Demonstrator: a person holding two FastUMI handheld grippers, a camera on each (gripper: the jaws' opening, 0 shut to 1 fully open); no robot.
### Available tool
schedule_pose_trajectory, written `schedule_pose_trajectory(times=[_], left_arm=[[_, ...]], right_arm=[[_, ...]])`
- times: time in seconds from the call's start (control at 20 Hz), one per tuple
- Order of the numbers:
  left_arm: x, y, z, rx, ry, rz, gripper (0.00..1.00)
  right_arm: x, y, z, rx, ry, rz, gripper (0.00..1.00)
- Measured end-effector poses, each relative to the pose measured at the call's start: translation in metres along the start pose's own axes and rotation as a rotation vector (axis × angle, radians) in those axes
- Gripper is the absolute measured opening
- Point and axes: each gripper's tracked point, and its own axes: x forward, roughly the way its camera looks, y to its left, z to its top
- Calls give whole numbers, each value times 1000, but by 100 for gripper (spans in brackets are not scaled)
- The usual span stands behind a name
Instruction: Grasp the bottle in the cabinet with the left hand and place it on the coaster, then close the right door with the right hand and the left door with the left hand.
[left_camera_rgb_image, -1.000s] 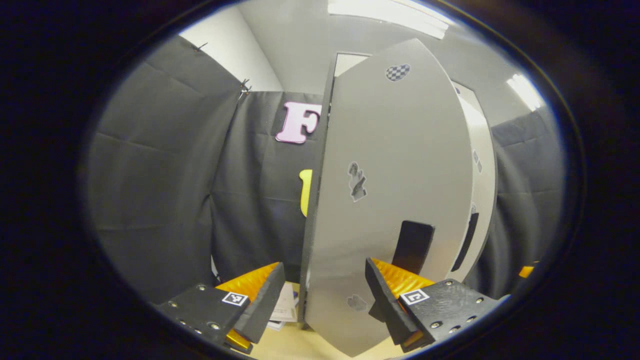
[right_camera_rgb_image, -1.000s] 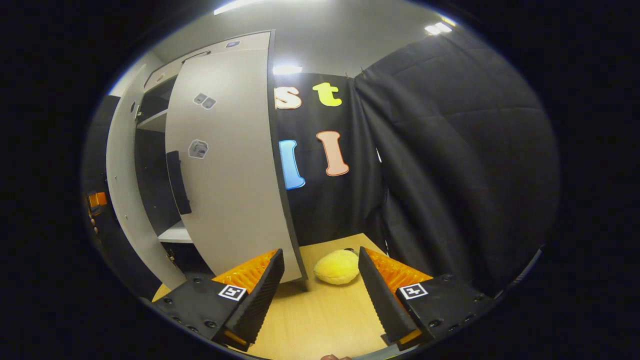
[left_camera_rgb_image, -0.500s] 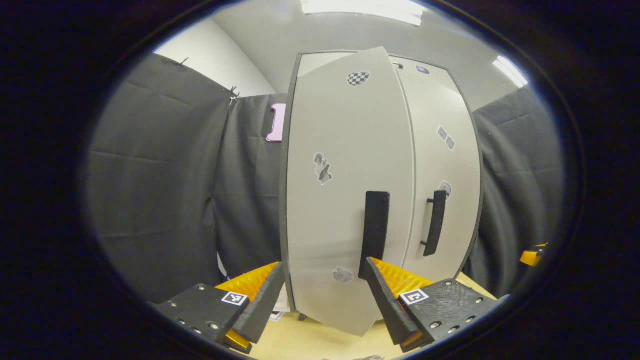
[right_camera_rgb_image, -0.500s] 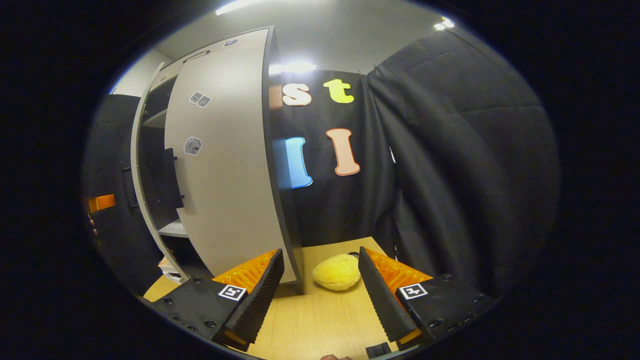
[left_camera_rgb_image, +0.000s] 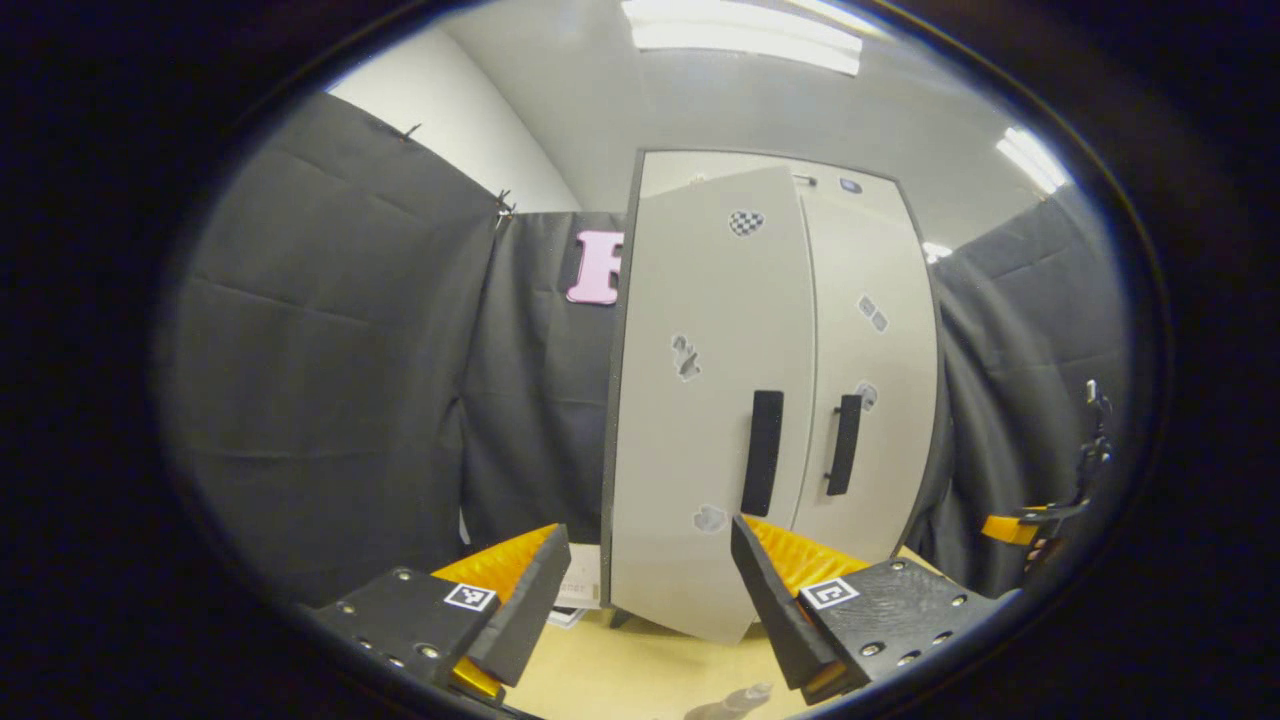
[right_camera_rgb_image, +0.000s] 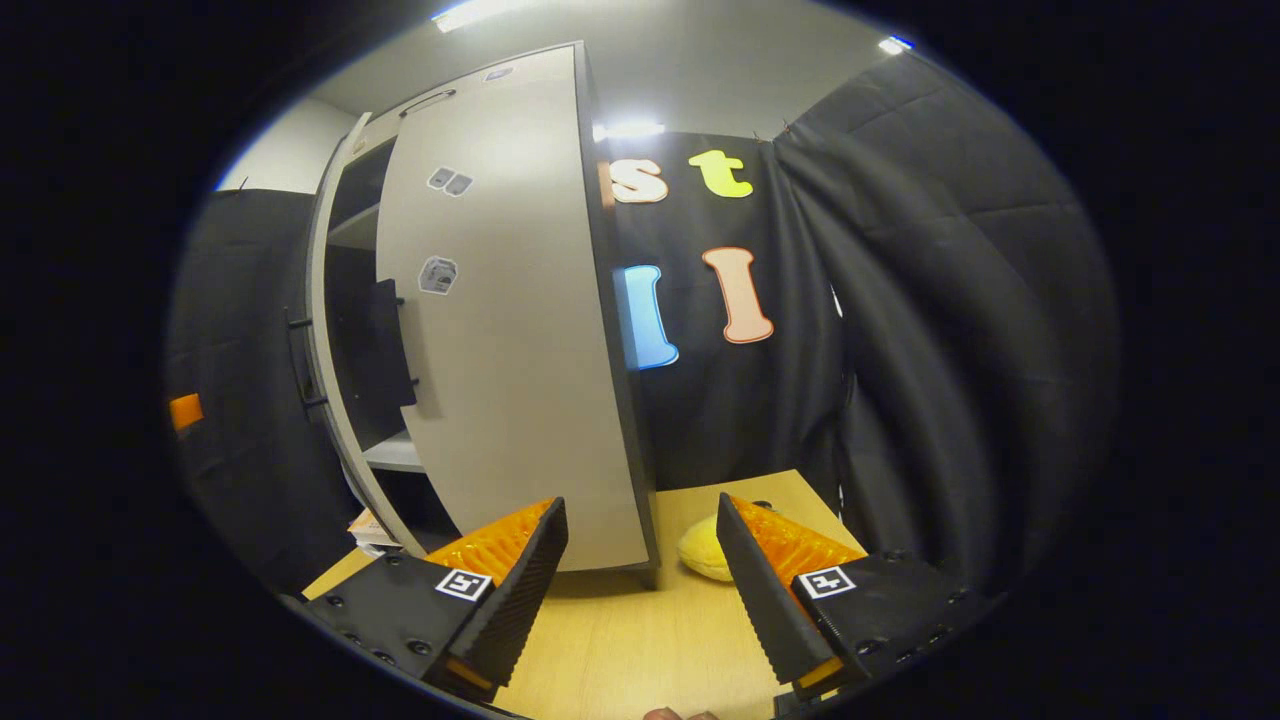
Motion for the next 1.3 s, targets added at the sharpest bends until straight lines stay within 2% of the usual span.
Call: schedule_pose_trajectory(times=[0.05,0.15,0.25,0.3,0.4,0.5,0.65,0.9,0.95,1.3], left_arm=[[1,0,6,-5,-16,-23,100],[2,5,17,12,-40,-38,100],[2,14,24,40,-57,-17,99],[1,17,21,45,-44,0,94],[2,19,1,39,5,20,94],[5,23,-32,-34,65,29,94],[6,13,-50,-118,82,18,94],[-1,18,-37,-49,67,40,94],[-3,20,-35,-46,56,41,100],[-9,23,-27,43,41,67,100]], right_arm=[[2,8,2,-9,15,7,96],[-2,11,11,-10,19,-10,98],[-4,19,21,5,-5,-17,98],[-4,21,20,5,-3,-23,98],[1,29,18,7,14,-12,98],[4,41,17,15,28,9,98],[2,58,22,6,25,37,98],[1,73,27,-38,10,70,98],[2,75,28,-38,6,74,98],[2,84,32,-24,-5,82,98]])
